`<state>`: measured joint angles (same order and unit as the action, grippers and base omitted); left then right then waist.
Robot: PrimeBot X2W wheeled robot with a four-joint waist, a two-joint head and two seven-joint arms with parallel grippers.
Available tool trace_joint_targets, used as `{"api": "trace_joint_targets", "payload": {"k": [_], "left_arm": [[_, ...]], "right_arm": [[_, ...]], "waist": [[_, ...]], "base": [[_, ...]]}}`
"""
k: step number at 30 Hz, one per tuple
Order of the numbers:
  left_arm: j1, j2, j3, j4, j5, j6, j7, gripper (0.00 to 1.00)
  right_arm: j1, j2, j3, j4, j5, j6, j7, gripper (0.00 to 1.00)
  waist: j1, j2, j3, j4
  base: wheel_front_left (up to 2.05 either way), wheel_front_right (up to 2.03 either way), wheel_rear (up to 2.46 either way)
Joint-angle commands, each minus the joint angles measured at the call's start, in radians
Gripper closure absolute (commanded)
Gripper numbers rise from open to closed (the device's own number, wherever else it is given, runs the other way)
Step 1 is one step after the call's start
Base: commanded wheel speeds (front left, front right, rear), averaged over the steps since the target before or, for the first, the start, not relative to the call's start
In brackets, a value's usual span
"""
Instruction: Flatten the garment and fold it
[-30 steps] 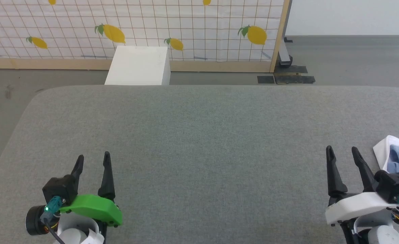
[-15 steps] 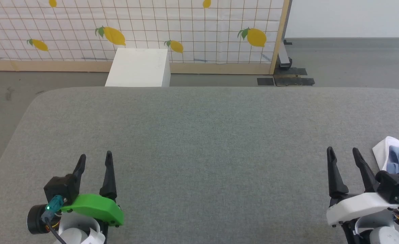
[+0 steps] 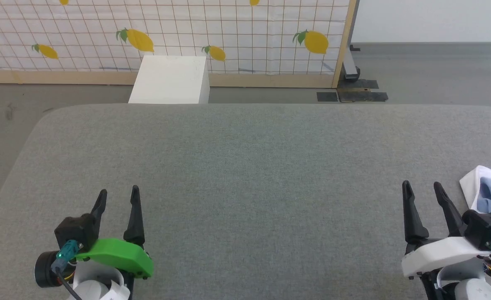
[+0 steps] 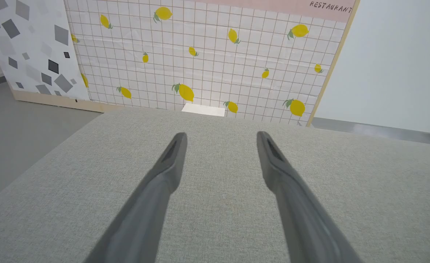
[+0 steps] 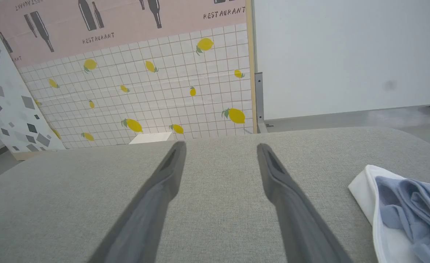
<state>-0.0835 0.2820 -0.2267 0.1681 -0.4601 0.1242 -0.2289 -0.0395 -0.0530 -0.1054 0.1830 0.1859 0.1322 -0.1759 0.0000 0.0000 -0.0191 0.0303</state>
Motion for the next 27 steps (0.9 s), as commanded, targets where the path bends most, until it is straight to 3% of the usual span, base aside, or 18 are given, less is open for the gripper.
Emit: {"api": "trace_joint_targets", "payload": {"k": [1,27], "left_arm": [[0.005,0.005,-0.002,-0.003,-0.004,0.003,0.002,0.0],[-0.007,0.014,-0.022,0.01,-0.005,0.013,0.002,0.0]], "right_arm": [[0.01,0.003,0.0,0.001,0.004,-0.002,-0.001,0.0],[0.005,0.003,-0.001,0.009,0.004,-0.002,-0.003,0.0]], "waist": [[0.0,0.0,0.001,0.0],[0.0,0.0,0.008,0.0]], "base": [[0.0,0.0,0.0],[0.0,0.0,0.0]]}}
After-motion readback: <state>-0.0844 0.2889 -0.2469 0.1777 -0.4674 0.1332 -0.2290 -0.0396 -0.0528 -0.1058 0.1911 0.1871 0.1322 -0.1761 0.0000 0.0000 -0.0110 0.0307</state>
